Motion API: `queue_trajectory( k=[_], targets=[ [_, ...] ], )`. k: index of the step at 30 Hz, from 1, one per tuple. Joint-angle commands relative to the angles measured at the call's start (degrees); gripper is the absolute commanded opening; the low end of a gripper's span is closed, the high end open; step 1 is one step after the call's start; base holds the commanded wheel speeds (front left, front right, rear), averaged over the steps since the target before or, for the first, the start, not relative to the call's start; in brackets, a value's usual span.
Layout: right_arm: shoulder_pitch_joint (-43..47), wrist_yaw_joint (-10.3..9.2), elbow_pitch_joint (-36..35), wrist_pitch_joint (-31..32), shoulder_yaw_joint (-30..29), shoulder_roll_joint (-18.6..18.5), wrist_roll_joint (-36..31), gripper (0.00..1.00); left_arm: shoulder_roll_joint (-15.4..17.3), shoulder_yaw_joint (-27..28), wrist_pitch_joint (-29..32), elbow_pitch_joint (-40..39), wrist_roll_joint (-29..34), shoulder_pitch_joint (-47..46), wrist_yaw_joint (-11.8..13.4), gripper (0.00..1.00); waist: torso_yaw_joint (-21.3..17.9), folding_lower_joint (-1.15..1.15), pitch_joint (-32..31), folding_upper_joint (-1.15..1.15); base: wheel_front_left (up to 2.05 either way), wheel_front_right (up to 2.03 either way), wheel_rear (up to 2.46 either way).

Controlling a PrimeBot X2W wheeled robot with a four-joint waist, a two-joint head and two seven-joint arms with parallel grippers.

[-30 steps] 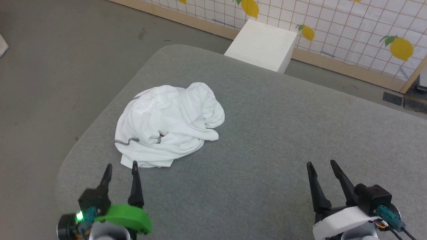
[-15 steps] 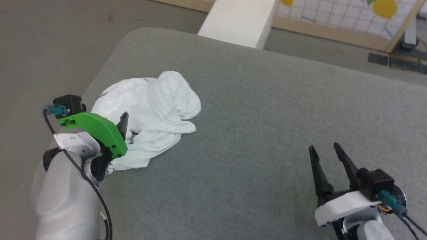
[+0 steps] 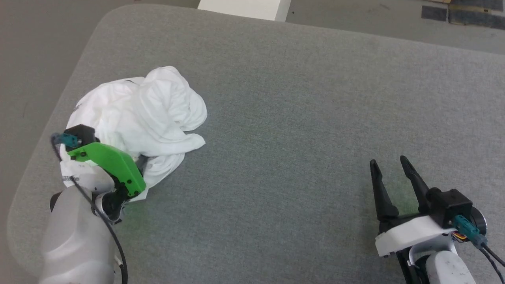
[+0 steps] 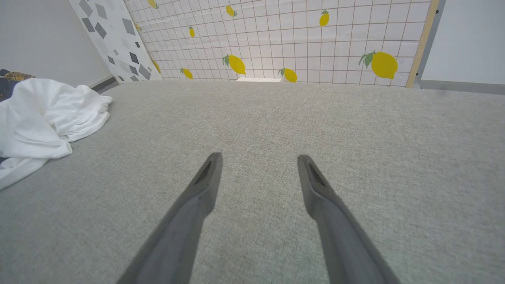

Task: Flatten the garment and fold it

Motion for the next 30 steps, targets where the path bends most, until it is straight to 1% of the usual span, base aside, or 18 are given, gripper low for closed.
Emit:
queue_trajectory(
  k=[1,5,8,11,14,17,18,22,25,30],
  targets=[
    [-1.1,-0.09,0.0,0.1,0.2,0.0,0.0,1.0,-1.4,0.3,-2.1,1.1,-1.1,1.2,-0.6,0.0,-0.2,-0.01,0.1,0.0,0.0,0.0,0.0],
    [-1.4,-0.09,0.7,-0.2,0.7,0.0,0.7,1.0,-0.5,0.9,-10.8,0.2,-1.5,0.0,-1.9,0.0,0.1,-0.01,-1.0,0.0,0.0,0.0,0.0],
    [-1.3,-0.09,1.8,-0.7,0.8,0.0,1.4,1.0,0.3,1.0,-17.2,-1.8,-1.5,-2.5,-2.4,0.0,0.3,-0.01,-2.4,0.0,0.0,0.0,0.0],
    [-1.1,-0.09,2.8,-1.1,1.1,0.0,2.2,1.0,1.0,0.2,-21.2,-5.0,-1.8,-5.5,-2.8,0.0,0.2,-0.01,-4.1,0.0,0.0,0.0,0.0],
    [-1.0,-0.09,3.9,-1.7,1.4,0.0,3.6,1.0,1.6,-1.3,-23.6,-9.4,-2.6,-9.4,-3.0,0.0,-0.6,-0.01,-6.0,0.0,0.0,0.0,0.0],
    [-0.8,-0.09,5.0,-2.1,1.9,0.0,5.0,1.0,2.1,-4.0,-24.0,-13.9,-4.1,-13.5,-3.1,0.0,-2.0,-0.01,-7.8,0.0,0.0,0.0,0.0],
    [-0.4,-0.09,5.9,-2.4,2.3,0.0,6.2,1.0,3.3,-8.0,-22.7,-18.4,-6.7,-18.4,-3.1,0.0,-3.9,-0.01,-9.2,0.0,0.0,0.0,0.0],
    [0.0,-0.09,7.0,-2.5,2.5,0.0,7.4,1.0,4.0,-12.8,-20.7,-22.5,-9.0,-25.1,-3.1,0.0,-7.2,-0.01,-10.7,0.0,0.0,0.0,0.0],
    [0.4,-0.09,7.0,-2.6,2.4,0.0,8.1,1.0,3.8,-15.4,-20.0,-23.8,-9.9,-29.5,-3.1,0.0,-9.9,-0.01,-11.7,0.0,0.0,0.0,0.0],
    [1.5,-0.09,6.4,-2.6,0.8,0.0,9.0,1.0,2.3,-17.9,-20.3,-23.2,-11.4,-34.9,-3.1,0.0,-14.5,-0.01,-12.5,0.0,0.0,0.0,0.0]
  ],
)
